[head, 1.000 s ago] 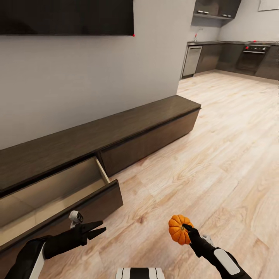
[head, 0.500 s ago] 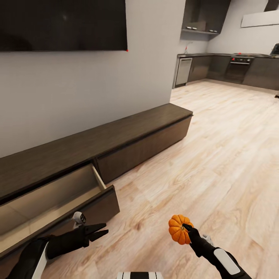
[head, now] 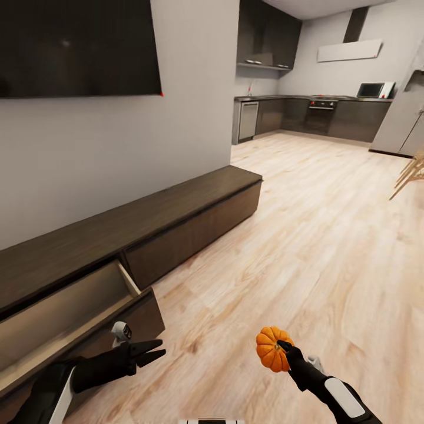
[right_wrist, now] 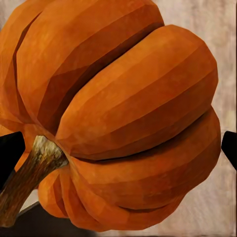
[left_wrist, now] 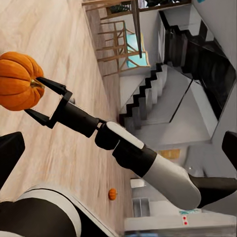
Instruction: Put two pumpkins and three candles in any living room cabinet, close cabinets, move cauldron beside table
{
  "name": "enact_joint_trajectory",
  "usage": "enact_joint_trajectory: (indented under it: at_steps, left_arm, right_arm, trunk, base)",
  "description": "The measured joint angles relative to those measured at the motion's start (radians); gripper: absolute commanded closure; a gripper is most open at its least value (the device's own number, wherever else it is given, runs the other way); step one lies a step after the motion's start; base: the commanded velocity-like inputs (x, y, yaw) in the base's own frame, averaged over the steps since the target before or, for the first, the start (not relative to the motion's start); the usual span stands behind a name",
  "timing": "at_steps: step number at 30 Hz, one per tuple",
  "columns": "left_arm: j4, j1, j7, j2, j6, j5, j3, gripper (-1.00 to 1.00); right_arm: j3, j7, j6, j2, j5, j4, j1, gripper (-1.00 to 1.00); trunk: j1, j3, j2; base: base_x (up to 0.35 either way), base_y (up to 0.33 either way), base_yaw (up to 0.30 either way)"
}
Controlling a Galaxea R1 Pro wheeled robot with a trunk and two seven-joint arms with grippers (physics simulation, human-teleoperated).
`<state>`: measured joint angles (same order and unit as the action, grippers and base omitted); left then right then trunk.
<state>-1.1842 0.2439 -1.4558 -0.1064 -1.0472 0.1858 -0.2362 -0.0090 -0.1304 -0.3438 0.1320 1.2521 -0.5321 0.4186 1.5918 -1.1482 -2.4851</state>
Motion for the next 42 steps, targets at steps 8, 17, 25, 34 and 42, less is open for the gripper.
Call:
enact_joint_trajectory:
  at_steps: [8, 17, 25, 34, 42]
  left_arm:
    - [0.000, 0.000, 0.000, 0.001, 0.000, 0.000, 0.001, -1.00]
    - [0.000, 0.000, 0.000, 0.001, 0.001, 0.000, 0.002, -1.00]
    - [0.000, 0.000, 0.000, 0.002, 0.001, 0.000, 0.002, -1.00]
    - [0.000, 0.000, -0.002, 0.001, 0.001, 0.002, 0.002, -1.00]
    - [0.000, 0.000, -0.002, 0.001, 0.003, 0.002, 0.002, -1.00]
  right_arm:
    - [-0.001, 0.001, -0.002, 0.000, 0.001, 0.000, 0.000, 1.00]
    - [-0.003, 0.005, -0.002, 0.000, 0.000, 0.000, 0.000, 1.00]
    - [-0.003, 0.004, -0.003, 0.000, 0.001, 0.004, 0.001, 1.00]
    - [-0.003, 0.003, -0.001, 0.000, 0.004, 0.006, 0.001, 1.00]
    - [-0.003, 0.003, -0.001, 0.000, 0.004, 0.006, 0.000, 1.00]
  trunk:
    - [-0.031, 0.025, 0.056]
    - [-0.065, 0.044, 0.119]
    - [-0.096, 0.057, 0.175]
    - [-0.130, 0.071, 0.238]
    - [-0.161, 0.086, 0.294]
  base:
    - [-0.057, 0.000, -0.269]
    - [-0.273, 0.000, -0.164]
    - [-0.318, 0.000, -0.082]
    - [-0.090, 0.000, -0.134]
    - [-0.001, 0.000, -0.196]
